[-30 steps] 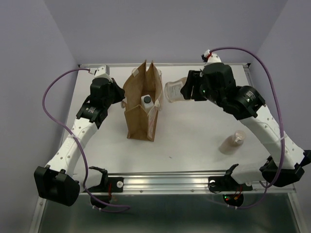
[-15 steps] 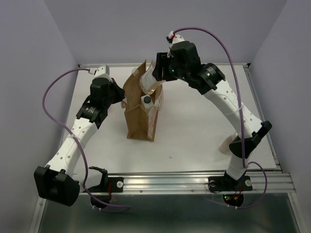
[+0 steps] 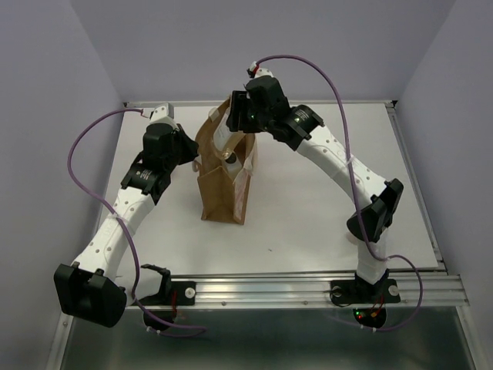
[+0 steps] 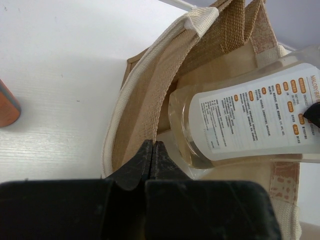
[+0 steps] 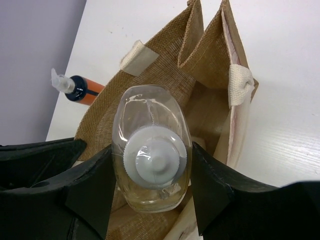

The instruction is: Place the personal care products into the canvas bag

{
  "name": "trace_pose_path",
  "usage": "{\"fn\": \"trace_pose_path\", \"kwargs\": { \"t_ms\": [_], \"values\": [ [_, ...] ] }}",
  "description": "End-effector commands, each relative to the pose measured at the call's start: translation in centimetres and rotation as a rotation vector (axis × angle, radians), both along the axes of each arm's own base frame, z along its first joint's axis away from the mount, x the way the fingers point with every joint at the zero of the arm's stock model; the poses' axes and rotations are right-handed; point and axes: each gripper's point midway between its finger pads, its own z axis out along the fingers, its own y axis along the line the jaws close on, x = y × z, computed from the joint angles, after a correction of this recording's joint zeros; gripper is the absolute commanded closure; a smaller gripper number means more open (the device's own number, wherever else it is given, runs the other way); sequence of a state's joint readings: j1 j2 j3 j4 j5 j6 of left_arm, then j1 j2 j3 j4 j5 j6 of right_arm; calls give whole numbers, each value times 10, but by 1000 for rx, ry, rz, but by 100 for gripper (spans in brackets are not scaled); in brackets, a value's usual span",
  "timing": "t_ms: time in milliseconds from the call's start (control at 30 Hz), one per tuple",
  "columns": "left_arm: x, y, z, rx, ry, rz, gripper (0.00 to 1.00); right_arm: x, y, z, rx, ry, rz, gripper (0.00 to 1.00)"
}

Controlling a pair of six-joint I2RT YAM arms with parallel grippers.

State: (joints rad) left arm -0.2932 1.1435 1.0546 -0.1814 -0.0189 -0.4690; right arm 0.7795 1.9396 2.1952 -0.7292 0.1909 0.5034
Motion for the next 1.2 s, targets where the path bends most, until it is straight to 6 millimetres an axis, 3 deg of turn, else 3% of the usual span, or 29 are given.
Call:
{"fn": "trace_pose_path", "kwargs": {
  "t_ms": [0, 200, 367, 500, 633, 767, 1067, 1167],
  "values": [
    [-2, -4, 11, -7, -49, -26, 100, 4, 20, 88, 227, -190, -10, 99],
    [-2, -7, 7, -3, -40, -32, 100, 0, 4, 117, 235, -266, -54, 99],
    [0, -8, 5, -2, -34, -34, 100, -9, 9, 136, 273, -295, -14, 99],
    [-1, -8, 6, -3, -37, -36, 100, -10, 17, 136, 283, -290, 14, 99],
    [-1, -8, 6, -3, -37, -36, 100, -7, 29, 118, 275, -254, 42, 99],
    [-2, -6, 9, -3, -45, -28, 100, 4, 40, 71, 215, -173, 34, 99],
    [-3, -5, 12, 3, -58, -23, 100, 19, 41, 8, 105, -84, -36, 99],
    [-4, -5, 13, 1, -59, -28, 100, 18, 50, -19, 83, -28, -5, 99]
  ]
}}
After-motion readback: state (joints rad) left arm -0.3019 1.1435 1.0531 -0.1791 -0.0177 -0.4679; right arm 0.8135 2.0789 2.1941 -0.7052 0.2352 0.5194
